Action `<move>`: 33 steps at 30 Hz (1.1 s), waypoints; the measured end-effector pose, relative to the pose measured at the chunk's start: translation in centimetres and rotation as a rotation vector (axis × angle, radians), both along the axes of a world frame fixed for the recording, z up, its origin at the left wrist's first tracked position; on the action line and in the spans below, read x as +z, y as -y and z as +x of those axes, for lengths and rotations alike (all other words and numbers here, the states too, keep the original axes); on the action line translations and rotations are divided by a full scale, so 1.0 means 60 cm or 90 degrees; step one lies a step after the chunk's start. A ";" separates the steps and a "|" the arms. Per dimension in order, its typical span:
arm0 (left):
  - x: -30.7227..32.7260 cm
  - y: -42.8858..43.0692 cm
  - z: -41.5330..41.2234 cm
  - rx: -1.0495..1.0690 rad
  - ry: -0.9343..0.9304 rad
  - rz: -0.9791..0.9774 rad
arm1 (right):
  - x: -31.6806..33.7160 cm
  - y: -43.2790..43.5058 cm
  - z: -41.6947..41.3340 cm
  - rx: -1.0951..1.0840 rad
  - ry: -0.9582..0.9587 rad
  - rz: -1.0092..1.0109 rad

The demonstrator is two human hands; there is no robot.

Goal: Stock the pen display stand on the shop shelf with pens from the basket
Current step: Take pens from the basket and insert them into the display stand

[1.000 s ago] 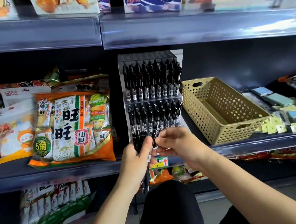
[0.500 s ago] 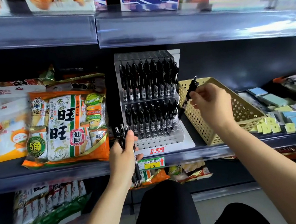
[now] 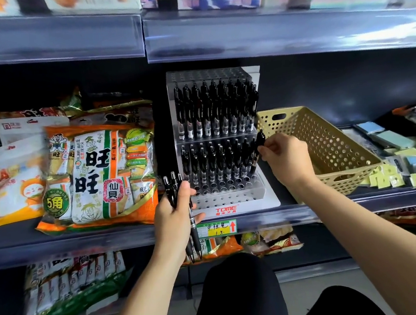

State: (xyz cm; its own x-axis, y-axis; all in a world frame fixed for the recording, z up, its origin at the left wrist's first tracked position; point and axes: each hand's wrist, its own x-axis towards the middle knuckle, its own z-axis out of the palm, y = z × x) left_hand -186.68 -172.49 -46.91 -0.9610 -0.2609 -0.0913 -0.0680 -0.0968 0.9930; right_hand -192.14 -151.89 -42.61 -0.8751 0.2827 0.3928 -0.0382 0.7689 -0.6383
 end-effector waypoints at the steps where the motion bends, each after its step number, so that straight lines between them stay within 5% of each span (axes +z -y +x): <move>1: 0.001 0.000 0.000 -0.002 0.001 0.002 | -0.004 0.001 -0.002 0.001 0.025 0.013; 10: 0.000 0.003 -0.004 -0.009 -0.004 0.045 | -0.020 0.006 -0.005 0.001 0.129 0.066; 15: 0.001 0.006 -0.004 -0.001 -0.001 0.087 | -0.022 0.021 0.022 -0.050 0.021 0.025; 23: 0.002 -0.002 0.004 -0.023 -0.003 -0.041 | -0.022 0.116 0.087 0.375 0.172 -0.088; 33: -0.001 0.023 0.022 -0.092 -0.002 -0.040 | -0.037 0.150 0.106 0.415 0.250 -0.304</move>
